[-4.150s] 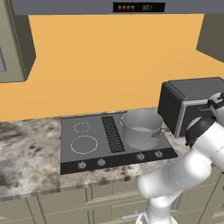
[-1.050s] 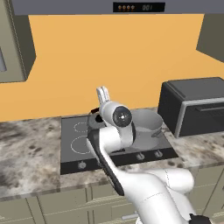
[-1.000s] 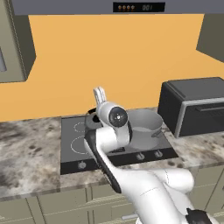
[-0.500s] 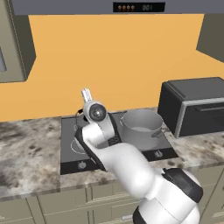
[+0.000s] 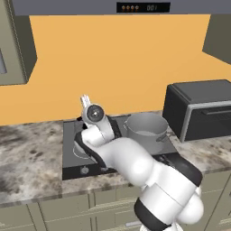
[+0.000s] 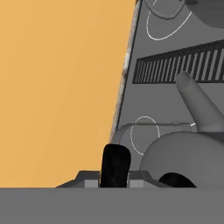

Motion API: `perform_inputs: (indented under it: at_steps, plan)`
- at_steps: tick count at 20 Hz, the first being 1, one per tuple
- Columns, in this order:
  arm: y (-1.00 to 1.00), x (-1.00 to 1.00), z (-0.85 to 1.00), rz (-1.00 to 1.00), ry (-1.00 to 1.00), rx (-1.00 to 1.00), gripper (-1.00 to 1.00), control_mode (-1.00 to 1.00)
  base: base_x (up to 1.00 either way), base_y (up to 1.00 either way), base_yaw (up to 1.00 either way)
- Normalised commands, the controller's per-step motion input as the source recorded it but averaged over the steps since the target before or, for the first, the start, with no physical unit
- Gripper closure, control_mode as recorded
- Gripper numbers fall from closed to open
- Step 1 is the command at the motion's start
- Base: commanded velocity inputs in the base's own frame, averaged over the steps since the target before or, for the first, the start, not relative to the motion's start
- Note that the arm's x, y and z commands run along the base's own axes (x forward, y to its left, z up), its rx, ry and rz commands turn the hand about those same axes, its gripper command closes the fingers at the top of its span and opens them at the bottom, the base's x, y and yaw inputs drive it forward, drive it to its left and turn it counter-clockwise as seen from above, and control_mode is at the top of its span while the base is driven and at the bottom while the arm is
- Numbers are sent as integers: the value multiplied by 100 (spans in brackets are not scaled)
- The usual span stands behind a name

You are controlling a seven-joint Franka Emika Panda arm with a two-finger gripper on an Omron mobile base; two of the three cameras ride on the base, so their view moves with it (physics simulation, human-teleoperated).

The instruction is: Pick the kettle from the counter and place it on a stove burner. Then turn the burner on.

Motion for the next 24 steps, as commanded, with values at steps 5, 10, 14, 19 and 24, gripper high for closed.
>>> perform_inputs:
  at_steps: [5, 10, 14, 19, 24]
  plan:
    - [19, 26, -40, 0, 1, 0, 100, -100, 0, 0, 0]
    - [14, 27, -29, 0, 0, 0, 100, -100, 0, 0, 0]
    - [3, 26, -21, 0, 0, -6, 100, -100, 0, 0, 0]
    - [0, 32, -19, 0, 0, -5, 100, -100, 0, 0, 0]
    - [6, 27, -28, 0, 0, 0, 100, -100, 0, 0, 0]
